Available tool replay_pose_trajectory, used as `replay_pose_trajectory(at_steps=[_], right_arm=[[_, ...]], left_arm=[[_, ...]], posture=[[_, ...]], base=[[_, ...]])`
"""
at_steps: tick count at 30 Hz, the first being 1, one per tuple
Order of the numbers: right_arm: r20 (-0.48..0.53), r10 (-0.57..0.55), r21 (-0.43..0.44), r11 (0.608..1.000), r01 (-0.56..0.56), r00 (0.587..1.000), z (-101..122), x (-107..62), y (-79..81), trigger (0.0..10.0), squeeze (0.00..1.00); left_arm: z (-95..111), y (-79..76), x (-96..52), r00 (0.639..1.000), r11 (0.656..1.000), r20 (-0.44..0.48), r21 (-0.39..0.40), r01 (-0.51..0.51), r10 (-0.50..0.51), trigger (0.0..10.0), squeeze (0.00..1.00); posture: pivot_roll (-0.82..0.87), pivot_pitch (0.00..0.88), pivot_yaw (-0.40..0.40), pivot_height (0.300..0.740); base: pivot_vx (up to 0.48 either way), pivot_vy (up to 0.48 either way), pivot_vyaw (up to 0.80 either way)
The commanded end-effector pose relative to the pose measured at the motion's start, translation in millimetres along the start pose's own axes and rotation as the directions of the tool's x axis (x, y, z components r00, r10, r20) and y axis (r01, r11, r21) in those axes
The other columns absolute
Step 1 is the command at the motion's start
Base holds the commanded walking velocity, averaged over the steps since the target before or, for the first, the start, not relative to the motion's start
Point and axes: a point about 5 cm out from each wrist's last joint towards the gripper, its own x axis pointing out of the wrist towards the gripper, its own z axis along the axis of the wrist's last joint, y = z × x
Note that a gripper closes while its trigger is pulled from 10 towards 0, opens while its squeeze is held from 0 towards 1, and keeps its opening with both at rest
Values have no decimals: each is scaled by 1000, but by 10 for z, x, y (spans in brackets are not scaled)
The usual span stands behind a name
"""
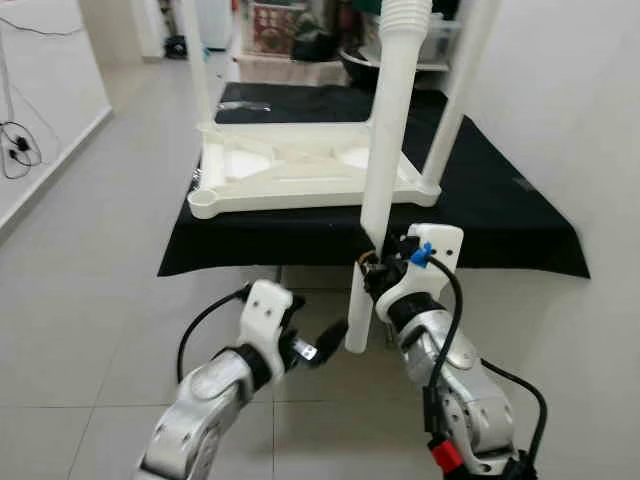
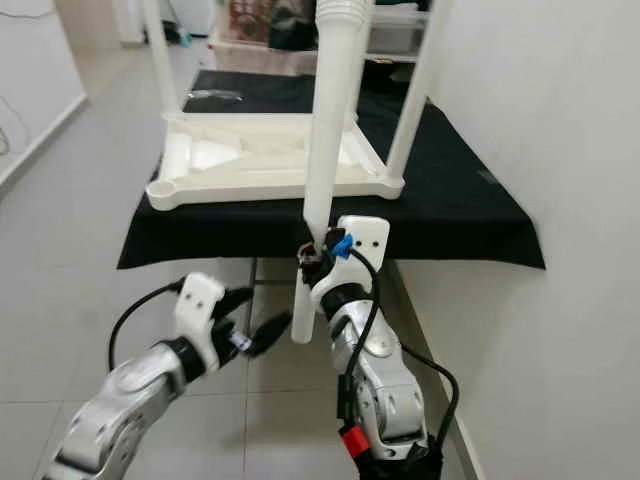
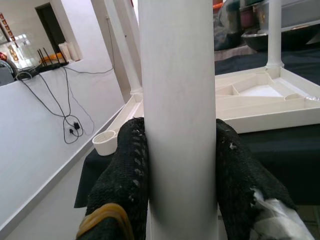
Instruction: Building children table
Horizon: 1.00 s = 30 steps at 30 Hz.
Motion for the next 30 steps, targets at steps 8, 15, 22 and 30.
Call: replay_pose_trajectory(at_steps=[8,15,22,30], right_arm=[[17,26,36,999,-26,1000,24,-19,103,10000,0],[18,48,38,998,-49,999,32,-34,152,10000,0],[19,78,39,996,-79,997,35,-47,191,10000,0],[6,113,19,993,-113,994,9,-72,219,10000,0]], left_arm=[[-49,-16,146,999,998,-12,-39,50,-51,10000,0],[-67,4,200,998,997,-15,-48,61,-62,10000,0],[-66,54,210,998,997,-11,-53,58,-59,10000,0],[-26,44,255,996,994,5,-61,90,-90,10000,0]], posture=[[78,43,-96,740],[74,46,-93,740],[69,48,-91,740],[66,48,-94,740]], base=[[0,0,0],[0,0,0],[0,0,0],[0,0,0]])
